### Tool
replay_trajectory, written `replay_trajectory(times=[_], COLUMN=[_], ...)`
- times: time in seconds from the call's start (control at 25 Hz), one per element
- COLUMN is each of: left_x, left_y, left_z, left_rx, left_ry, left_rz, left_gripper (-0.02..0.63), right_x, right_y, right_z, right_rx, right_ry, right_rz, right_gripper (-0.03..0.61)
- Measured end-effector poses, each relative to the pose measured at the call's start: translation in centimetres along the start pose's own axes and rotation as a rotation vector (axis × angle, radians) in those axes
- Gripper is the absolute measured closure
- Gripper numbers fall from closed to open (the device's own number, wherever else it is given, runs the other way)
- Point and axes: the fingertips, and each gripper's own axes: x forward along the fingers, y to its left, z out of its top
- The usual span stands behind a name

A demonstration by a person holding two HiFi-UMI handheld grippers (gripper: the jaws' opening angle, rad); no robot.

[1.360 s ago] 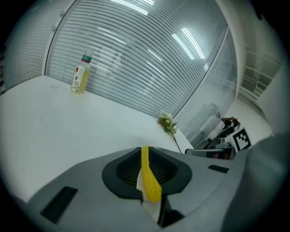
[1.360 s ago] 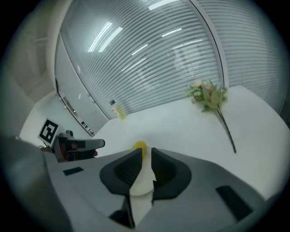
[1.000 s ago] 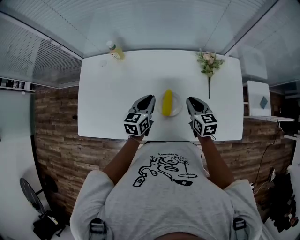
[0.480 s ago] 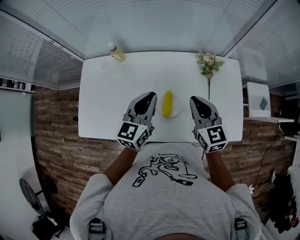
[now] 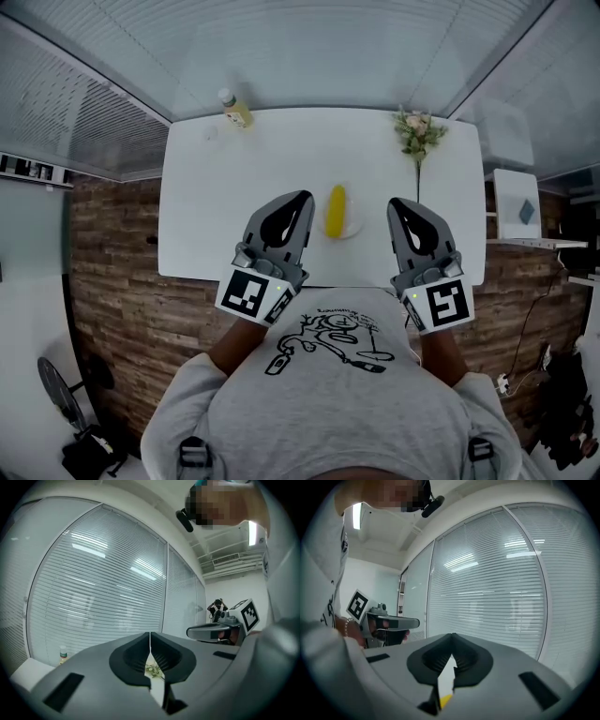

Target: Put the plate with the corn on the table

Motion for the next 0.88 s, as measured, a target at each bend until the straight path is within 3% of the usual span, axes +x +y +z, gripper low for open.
replay_trajectory(times=[0.28,0.4,0.88], left_x=[-0.7,-0.8,-0.5], left_y=[-1.4,-1.8,-2.0], left_z=[2.4,2.9,3.2], left_rx=[0.022,0.027,0.037], left_ry=[-0.032,-0.040,-0.044], left_rz=[-0.017,-0.018,-0.014], left_gripper=[0.591,0.591,0.591], right_x=[-1.2,-1.4,-1.7], right_y=[0.8,0.9,0.4], right_z=[2.8,3.8,3.5], right_rx=[-0.027,0.008,-0.011], right_ry=[-0.031,-0.055,-0.041], right_rz=[-0.003,-0.015,-0.028], right_gripper=[0.572,0.572,0.574])
